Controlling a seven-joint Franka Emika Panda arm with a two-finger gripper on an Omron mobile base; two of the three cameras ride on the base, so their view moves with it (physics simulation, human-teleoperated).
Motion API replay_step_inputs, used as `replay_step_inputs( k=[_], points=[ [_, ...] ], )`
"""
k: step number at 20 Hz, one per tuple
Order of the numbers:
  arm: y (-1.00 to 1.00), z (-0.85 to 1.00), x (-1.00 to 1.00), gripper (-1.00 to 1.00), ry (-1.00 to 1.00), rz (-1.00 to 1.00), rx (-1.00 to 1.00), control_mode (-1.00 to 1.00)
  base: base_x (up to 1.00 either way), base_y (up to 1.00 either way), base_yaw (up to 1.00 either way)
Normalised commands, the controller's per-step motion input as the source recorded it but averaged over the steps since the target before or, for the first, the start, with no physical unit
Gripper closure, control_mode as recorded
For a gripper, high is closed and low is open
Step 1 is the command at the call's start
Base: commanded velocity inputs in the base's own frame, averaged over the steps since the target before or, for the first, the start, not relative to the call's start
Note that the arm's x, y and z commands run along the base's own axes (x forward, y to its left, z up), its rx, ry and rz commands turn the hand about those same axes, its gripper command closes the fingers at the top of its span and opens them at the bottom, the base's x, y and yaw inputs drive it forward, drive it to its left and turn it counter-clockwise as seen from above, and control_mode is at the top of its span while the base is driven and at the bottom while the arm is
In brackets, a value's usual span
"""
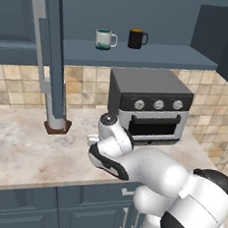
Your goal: Pick the mug on the counter and place it in the cabinet with the handle facing the right, like the mugs already inside.
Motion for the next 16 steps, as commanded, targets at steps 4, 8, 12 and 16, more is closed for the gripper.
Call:
replay_step_inputs(
  k=[4, 8, 12, 16],
  points=[
    [0.17, -0.17, 0.2, -1.0, 0.0, -0.01, 0.0, -1.0, 0.0, 0.0, 0.0],
    [0.12, -0.13, 0.2, -1.0, 0.0, -0.02, -0.01, -1.0, 0.0, 0.0, 0.0],
    [0.03, -0.04, 0.15, -1.0, 0.0, -0.02, -0.04, -1.0, 0.0, 0.0, 0.0],
    [0.0, 0.0, 0.1, -1.0, 0.0, -0.02, -0.05, -1.0, 0.0, 0.0, 0.0]
  ],
)
